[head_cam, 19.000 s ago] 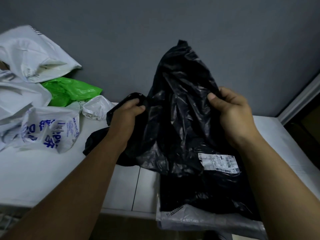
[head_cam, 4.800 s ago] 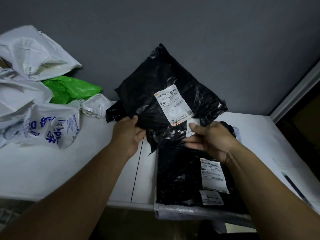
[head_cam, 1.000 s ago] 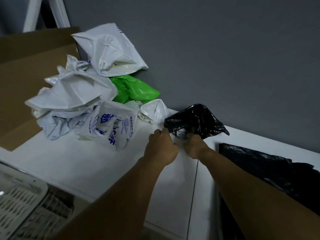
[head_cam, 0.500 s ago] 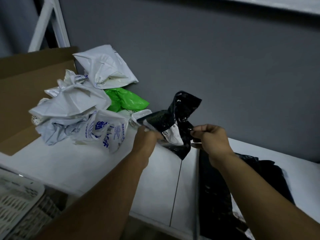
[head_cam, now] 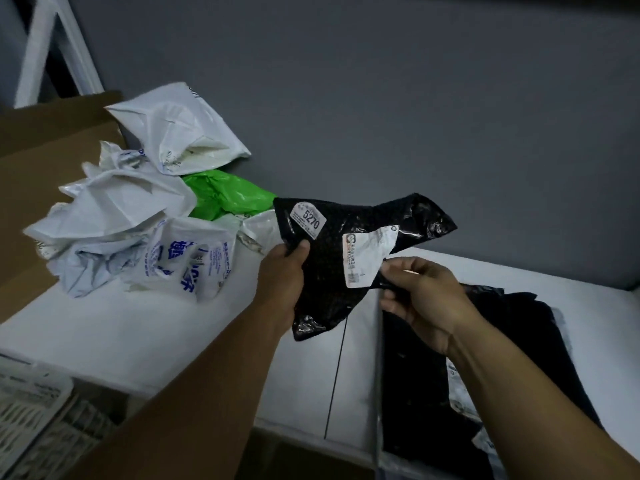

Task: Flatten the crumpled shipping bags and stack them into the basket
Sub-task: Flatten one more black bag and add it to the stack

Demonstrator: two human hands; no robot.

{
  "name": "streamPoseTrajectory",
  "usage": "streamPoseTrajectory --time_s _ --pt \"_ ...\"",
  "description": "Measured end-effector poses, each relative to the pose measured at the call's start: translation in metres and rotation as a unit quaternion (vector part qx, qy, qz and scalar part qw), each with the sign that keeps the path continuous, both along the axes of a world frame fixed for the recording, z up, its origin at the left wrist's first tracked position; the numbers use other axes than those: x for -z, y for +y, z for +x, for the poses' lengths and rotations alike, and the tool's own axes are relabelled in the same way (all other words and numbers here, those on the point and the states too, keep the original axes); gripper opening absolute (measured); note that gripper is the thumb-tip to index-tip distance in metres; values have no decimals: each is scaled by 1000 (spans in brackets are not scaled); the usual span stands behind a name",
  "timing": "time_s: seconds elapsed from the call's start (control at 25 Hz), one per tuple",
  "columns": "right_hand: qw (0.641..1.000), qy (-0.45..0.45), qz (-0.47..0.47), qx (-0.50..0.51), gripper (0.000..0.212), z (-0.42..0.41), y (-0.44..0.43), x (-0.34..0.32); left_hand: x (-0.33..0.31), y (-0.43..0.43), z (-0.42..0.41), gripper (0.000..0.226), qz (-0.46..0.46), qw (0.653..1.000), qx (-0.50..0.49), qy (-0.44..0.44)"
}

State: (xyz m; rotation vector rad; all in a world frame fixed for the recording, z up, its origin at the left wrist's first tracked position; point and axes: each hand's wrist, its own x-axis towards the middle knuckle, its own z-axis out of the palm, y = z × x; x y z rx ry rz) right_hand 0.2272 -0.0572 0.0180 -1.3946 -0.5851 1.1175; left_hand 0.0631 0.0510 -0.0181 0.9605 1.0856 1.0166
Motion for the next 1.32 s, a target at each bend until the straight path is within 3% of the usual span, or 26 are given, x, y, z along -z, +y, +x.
streamPoseTrajectory --time_s 0.08,0.16,0.28,0.44,0.56,0.72,0.76,0.88,1.0,1.2,1.32 --pt "999 -40 -16 -2 18 10 2 6 12 8 7 36 35 997 -47 52" --pt "996 -82 -31 20 12 25 2 7 24 16 7 42 50 992 -96 70" --pt "979 -156 -64 111 15 59 -6 7 22 25 -2 41 43 977 -191 87" --pt "971 -189 -38 140 28 81 -17 12 19 23 -5 47 56 974 -204 76" --pt "983 -98 17 154 28 80 -22 12 17 19 -4 40 9 985 -169 23" --pt "957 135 135 220 9 84 -24 5 12 12 -2 30 -90 989 -24 -112" --pt "955 172 141 196 22 78 -22 6 11 6 1 31 -102 984 11 -144" --pt "967 195 94 137 32 58 -18 14 2 -10 10 28 -139 972 68 -177" --pt "973 152 63 164 29 64 -21 14 0 -2 3 26 -130 969 72 -196" --pt "977 71 55 192 20 81 -34 11 13 9 -7 31 -127 991 25 -23" --pt "979 70 43 186 22 93 -42 8 4 11 -12 39 -128 977 128 114"
